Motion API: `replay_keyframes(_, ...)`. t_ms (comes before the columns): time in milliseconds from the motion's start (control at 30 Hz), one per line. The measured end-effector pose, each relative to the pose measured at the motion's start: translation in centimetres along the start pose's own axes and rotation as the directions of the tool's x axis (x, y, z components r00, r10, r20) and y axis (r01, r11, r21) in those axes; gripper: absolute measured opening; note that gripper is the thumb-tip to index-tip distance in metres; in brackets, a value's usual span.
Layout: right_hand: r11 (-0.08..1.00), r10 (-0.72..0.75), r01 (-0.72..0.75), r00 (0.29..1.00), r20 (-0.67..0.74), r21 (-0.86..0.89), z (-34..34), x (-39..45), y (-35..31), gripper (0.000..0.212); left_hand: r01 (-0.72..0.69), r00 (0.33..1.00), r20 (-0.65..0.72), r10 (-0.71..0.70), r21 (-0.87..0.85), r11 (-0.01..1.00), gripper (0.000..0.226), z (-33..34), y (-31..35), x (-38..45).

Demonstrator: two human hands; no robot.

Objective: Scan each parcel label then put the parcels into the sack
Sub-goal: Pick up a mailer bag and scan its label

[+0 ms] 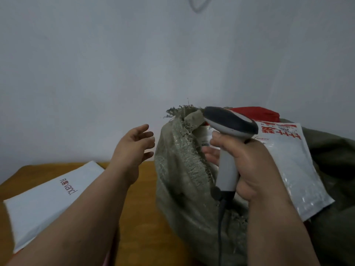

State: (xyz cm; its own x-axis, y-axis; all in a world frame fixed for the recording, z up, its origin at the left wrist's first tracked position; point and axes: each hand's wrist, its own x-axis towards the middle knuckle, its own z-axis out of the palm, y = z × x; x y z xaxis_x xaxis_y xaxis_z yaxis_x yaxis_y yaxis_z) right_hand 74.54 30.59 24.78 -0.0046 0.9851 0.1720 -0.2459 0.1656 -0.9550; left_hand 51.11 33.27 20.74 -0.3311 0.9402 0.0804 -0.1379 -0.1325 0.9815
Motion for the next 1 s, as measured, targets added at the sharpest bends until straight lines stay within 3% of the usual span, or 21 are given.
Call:
replay_keyframes(133, 0.994, -0.088, 0.095, 0.989, 0.117, -0.056, 4.0, -3.3, 0.0, 0.019, 0.064, 0.996, -0.057, -0.064, -0.002, 0.998, 0.042, -5.2, -1.0, -1.2)
replay_keyframes(333, 0.991, 0.070, -0.033, 0.954, 0.292, -0.130, 13.0, -6.7, 5.0, 0.013, 0.196, 0.969, -0.151, -0.197, -0.019, 0.980, 0.039, -15.1, -2.5, -3.1)
replay_keyframes(500, 0.949, 0.273, -0.224, 0.936, 0.223, -0.222, 18.8, -8.9, 12.1, 0.005, 0.320, 0.905, -0.296, -0.305, 0.004, 0.947, 0.038, -24.1, -5.3, -5.4)
replay_keyframes(667, 0.883, 0.427, -0.365, 0.886, 0.181, -0.296, 23.3, -9.9, 17.4, 0.018, 0.440, 0.807, -0.420, -0.414, -0.038, 0.897, 0.032, -30.8, -8.5, -6.8)
replay_keyframes(867, 0.812, 0.541, -0.464, 0.825, 0.160, -0.353, 26.5, -8.2, 22.4, 0.015, 0.519, 0.727, -0.489, -0.482, -0.067, 0.852, 0.031, -34.5, -12.4, -6.2)
replay_keyframes(1000, 0.774, 0.603, -0.521, 0.781, 0.166, -0.360, 28.0, -5.7, 25.8, 0.015, 0.579, 0.694, -0.524, -0.494, -0.001, 0.815, 0.037, -35.8, -14.4, -4.4)
